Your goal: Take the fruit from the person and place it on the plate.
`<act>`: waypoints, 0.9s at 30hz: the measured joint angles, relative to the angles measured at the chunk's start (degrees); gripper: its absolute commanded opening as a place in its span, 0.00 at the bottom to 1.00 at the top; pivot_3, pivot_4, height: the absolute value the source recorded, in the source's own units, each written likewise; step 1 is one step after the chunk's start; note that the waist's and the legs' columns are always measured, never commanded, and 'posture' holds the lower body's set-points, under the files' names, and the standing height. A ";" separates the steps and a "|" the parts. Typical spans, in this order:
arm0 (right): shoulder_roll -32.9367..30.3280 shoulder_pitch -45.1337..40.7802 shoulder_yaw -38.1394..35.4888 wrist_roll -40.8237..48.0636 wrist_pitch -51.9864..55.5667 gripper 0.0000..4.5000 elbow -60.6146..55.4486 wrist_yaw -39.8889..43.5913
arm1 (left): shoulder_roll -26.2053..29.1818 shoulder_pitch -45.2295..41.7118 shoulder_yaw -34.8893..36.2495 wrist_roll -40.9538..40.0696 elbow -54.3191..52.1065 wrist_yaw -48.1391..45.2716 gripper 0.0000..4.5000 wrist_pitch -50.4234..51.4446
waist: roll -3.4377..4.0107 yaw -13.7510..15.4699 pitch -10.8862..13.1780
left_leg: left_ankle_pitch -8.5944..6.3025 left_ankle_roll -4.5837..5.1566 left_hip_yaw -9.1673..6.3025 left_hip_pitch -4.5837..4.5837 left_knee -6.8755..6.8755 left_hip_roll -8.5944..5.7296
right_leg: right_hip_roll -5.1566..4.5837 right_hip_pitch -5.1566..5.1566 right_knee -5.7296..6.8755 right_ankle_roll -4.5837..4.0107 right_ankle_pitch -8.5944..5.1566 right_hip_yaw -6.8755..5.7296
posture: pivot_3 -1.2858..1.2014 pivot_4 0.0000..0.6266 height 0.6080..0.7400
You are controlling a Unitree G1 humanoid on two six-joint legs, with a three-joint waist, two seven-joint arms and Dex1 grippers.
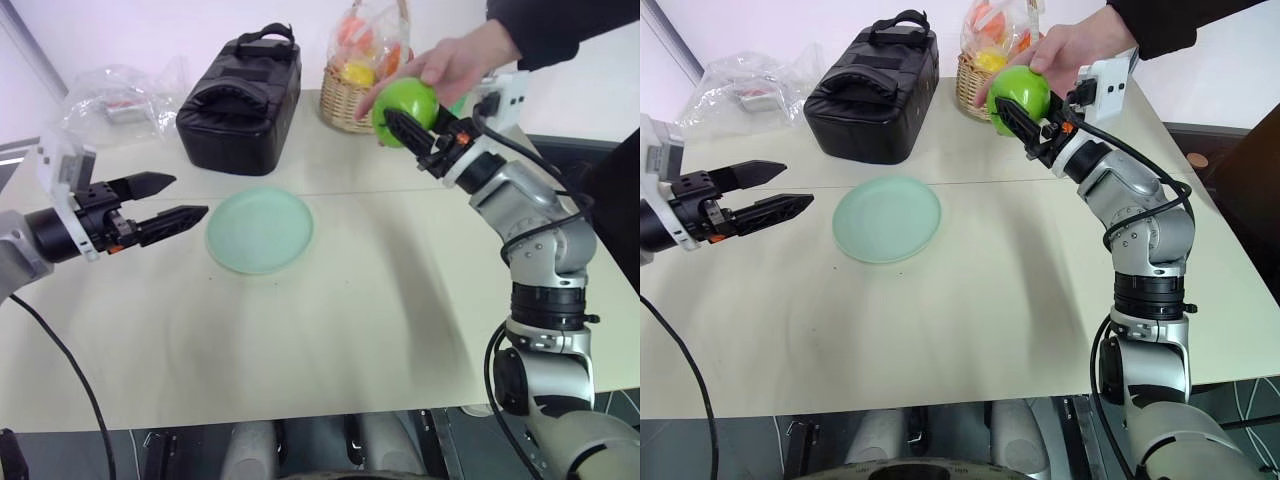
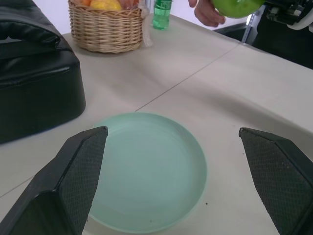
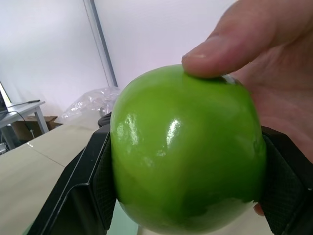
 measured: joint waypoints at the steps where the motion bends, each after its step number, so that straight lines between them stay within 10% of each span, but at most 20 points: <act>1: -0.02 0.22 1.75 -1.11 0.19 0.68 -0.01 0.77 | 0.00 0.89 0.67 0.50 0.01 0.17 1.00 -0.24 | 0.00 -0.11 0.00 | 0.00 0.00 0.00 0.02 -0.02 0.01 | 0.01 0.00 0.00 0.00 0.00 0.01 | 0.52 0.24 1.00; 16: 16.17 -2.18 20.06 -16.04 -9.26 0.68 14.41 6.91 | -5.88 19.59 6.47 10.01 -2.86 4.92 1.00 -4.89 | -0.10 -0.01 -0.06 | 0.00 -0.01 -0.01 -0.27 0.05 0.02 | -0.17 -0.23 0.03 -0.02 0.01 -0.05 | 0.52 0.24 1.00; 19: 16.77 -2.16 20.31 -16.91 -9.67 0.98 16.02 7.91 | -6.35 19.93 7.55 9.95 -3.86 5.97 1.00 -4.89 | -0.11 -0.02 -0.07 | 0.00 -0.01 -0.01 -0.27 0.05 0.01 | -0.17 -0.23 0.03 -0.05 0.03 -0.08 | 0.52 0.24 1.00; 27: 17.40 -1.80 19.68 -17.26 -10.16 0.99 17.10 9.56 | -6.39 19.08 7.95 9.53 -4.12 6.93 1.00 -4.85 | -0.10 -0.15 -0.07 | 0.00 -0.02 -0.01 -0.25 0.02 0.02 | -0.13 -0.24 0.03 -0.05 0.03 -0.09 | 0.52 0.24 1.00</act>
